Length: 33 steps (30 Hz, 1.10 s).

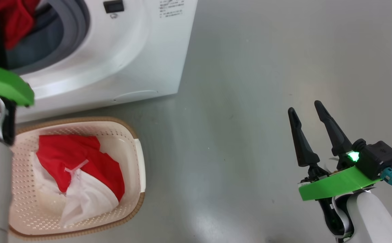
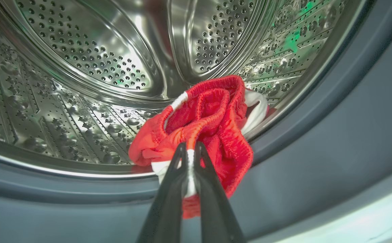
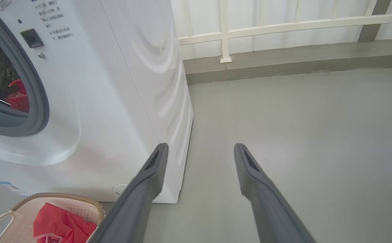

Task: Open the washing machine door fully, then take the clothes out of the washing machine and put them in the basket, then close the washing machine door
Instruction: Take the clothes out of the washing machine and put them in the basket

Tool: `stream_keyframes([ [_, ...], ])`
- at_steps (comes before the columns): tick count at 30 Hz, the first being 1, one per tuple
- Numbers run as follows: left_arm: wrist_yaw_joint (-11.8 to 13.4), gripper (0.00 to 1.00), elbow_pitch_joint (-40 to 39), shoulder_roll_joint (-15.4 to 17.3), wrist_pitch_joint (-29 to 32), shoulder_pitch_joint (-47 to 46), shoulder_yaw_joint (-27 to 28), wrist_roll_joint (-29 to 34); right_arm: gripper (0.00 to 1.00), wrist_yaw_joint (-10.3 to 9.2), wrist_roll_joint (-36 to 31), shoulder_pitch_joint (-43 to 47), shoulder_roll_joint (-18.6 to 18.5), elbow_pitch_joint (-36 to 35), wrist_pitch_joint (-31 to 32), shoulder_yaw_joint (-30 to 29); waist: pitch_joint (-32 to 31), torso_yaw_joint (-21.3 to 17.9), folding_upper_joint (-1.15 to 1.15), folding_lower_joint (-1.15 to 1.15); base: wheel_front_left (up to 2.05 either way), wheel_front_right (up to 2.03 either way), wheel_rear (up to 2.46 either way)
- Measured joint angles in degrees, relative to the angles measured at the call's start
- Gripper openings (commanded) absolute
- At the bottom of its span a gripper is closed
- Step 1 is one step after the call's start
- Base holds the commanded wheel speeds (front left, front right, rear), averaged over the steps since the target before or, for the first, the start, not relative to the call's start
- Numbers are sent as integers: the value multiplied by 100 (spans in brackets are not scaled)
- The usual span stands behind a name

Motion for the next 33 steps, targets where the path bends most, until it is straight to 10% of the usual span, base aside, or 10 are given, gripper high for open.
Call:
stream_keyframes([
  [33, -7, 0, -4425, -1073, 0, 3720, 1095, 132, 100, 0, -40, 709, -380, 12, 0, -166, -1224, 749, 0, 0, 0, 0, 0],
])
